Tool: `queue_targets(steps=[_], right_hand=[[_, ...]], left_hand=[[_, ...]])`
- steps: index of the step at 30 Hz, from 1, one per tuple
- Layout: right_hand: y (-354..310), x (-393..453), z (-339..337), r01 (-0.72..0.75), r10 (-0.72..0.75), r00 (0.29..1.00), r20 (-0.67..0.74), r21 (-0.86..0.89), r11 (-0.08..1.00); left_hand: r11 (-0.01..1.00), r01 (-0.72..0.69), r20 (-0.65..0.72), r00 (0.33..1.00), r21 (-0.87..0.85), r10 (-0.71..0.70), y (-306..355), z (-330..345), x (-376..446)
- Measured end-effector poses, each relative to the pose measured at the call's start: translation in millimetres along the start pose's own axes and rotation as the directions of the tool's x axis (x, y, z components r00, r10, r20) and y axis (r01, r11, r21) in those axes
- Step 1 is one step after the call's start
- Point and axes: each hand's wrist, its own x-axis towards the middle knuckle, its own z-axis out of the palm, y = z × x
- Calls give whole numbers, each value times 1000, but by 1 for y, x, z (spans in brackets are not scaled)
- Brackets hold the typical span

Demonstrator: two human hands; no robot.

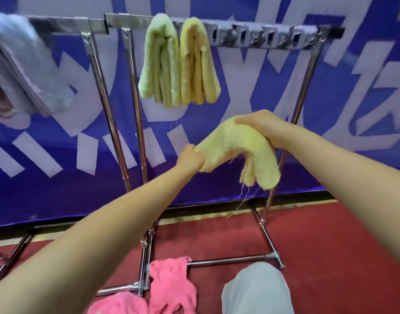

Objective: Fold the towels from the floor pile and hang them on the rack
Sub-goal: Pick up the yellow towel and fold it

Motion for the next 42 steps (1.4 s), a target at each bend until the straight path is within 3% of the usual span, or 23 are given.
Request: queue_targets(steps=[3,7,10,13,15,19,25,30,38,42], right_hand=[[-19,24,-32,20,-20,997,-75,-3,1000],[-57,47,-66,96,-95,983,-156,-1,995],[-92,61,-81,165,-160,977,-143,27,986],[-123,74,-82,218,-219,967,-130,-24,976],[-139,80,-77,249,-256,964,-74,-84,965],[-166,90,-71,254,-256,967,12,-179,950],[-180,112,-62,263,-318,934,-164,-288,921],[-166,126,-60,258,-334,933,-136,-399,880],[-154,136,-60,286,-344,891,-296,-222,932],[-155,137,-68,332,-324,799,-507,-78,940]], left_hand=[[984,-163,-45,986,-66,160,59,21,20],[908,-391,-98,920,-154,380,138,23,45],[850,-460,-142,888,-258,437,176,10,52],[745,-376,-126,920,-550,372,191,-11,54],[726,-319,-80,935,-609,345,193,-24,55],[767,-345,-166,938,-541,304,196,-54,63],[773,-362,-193,932,-521,306,194,-63,60],[806,-370,-189,929,-462,318,196,-57,74],[781,-445,-214,895,-437,391,189,-46,84],[802,-308,-153,951,-511,267,191,-53,79]])
